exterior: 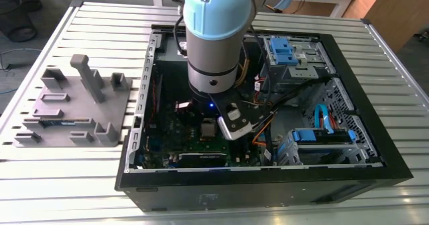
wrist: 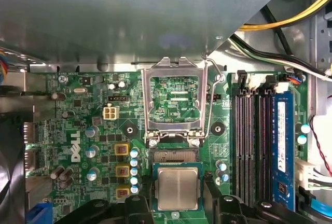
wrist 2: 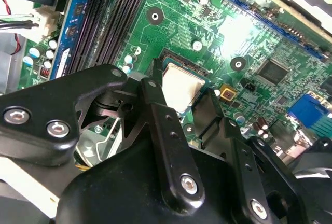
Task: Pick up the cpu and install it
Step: 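Place the cpu into insertion slot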
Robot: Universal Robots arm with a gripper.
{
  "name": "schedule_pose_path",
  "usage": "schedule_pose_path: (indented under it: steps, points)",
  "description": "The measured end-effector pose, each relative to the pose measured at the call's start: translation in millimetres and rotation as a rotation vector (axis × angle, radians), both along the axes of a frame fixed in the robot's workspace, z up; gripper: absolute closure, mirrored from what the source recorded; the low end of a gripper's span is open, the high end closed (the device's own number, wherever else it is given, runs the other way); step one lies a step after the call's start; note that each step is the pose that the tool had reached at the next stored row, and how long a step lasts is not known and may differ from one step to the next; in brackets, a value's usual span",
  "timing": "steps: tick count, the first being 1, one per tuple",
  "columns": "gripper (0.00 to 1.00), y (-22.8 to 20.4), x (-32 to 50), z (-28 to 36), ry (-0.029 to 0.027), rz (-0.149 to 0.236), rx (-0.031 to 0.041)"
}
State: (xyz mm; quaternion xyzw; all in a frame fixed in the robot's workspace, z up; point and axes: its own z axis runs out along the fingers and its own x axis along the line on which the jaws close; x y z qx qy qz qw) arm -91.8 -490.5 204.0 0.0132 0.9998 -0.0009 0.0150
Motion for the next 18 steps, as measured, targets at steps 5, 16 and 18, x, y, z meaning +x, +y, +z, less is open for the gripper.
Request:
schedule_pose_path:
  steps: [5,16,18]
  points:
    - [0.53,-0.1,0.0,-4.8,0.0001,0.000,-0.0002]
    - [0.53,-0.1,0.0,-8.3,0.0001,0.003,0.0119]
    - [0.53,-0.1,0.0,-9.7,0.0001,0.006,0.0115]
